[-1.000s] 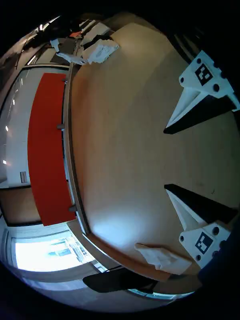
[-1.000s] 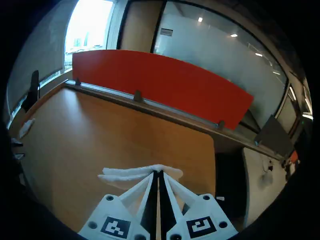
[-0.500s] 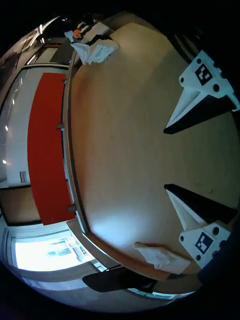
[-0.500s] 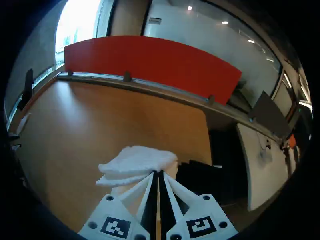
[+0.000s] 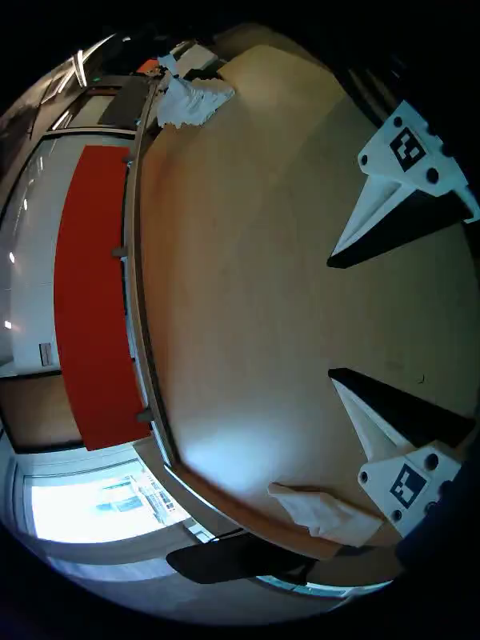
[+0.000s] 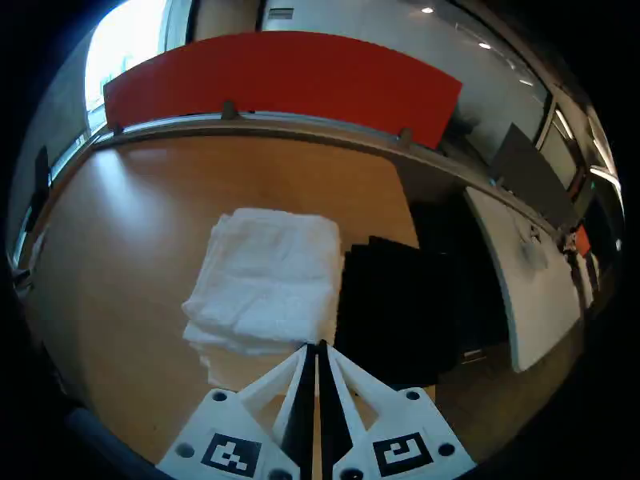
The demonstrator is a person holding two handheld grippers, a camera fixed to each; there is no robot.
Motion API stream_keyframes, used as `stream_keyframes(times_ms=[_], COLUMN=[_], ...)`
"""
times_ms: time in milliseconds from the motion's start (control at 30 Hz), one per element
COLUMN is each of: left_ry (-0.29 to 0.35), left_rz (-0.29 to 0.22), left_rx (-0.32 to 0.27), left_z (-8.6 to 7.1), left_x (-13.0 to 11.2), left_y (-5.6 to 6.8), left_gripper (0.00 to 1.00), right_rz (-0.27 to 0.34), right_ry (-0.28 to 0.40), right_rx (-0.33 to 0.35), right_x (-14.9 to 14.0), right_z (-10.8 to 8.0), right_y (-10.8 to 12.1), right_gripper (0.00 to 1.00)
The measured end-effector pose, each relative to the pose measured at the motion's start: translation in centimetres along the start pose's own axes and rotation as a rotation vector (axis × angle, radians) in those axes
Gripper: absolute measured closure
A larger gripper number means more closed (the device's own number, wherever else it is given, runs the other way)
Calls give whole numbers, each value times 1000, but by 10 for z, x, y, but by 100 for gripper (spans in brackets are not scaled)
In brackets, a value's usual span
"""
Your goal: Fold towel
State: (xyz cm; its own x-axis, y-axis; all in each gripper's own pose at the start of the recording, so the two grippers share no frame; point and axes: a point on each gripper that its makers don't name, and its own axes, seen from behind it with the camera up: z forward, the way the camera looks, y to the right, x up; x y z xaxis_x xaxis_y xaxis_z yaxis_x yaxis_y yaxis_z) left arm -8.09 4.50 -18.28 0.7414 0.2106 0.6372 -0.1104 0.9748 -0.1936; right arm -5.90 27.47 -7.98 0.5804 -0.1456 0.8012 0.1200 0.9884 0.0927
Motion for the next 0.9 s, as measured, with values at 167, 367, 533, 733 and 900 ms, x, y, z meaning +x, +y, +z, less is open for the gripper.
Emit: stream_keyframes(times_ms=[167,367,533,733,900], left_ry=[-1,-2,-4,-7,-9], left_rz=[0,-3,-6,-4,-7], left_rx=[3,9,13,18,22], left_z=[-1,-4,-5,-6,-6], left_x=[0,-1,-2,-4,-5], left_y=[-1,-4,-5,-6,-8], left_gripper=[8,7,7,8,8], right_rz=[14,6,10,37,60], right_ry=[-32,-71,-94,-106,-109], right_rx=[-13,-21,-29,-39,-42], right_x=[-14,-26,-33,-37,-41], right_z=[10,17,23,27,30], right_y=[4,6,9,13,15], right_gripper=[98,98,98,98,98])
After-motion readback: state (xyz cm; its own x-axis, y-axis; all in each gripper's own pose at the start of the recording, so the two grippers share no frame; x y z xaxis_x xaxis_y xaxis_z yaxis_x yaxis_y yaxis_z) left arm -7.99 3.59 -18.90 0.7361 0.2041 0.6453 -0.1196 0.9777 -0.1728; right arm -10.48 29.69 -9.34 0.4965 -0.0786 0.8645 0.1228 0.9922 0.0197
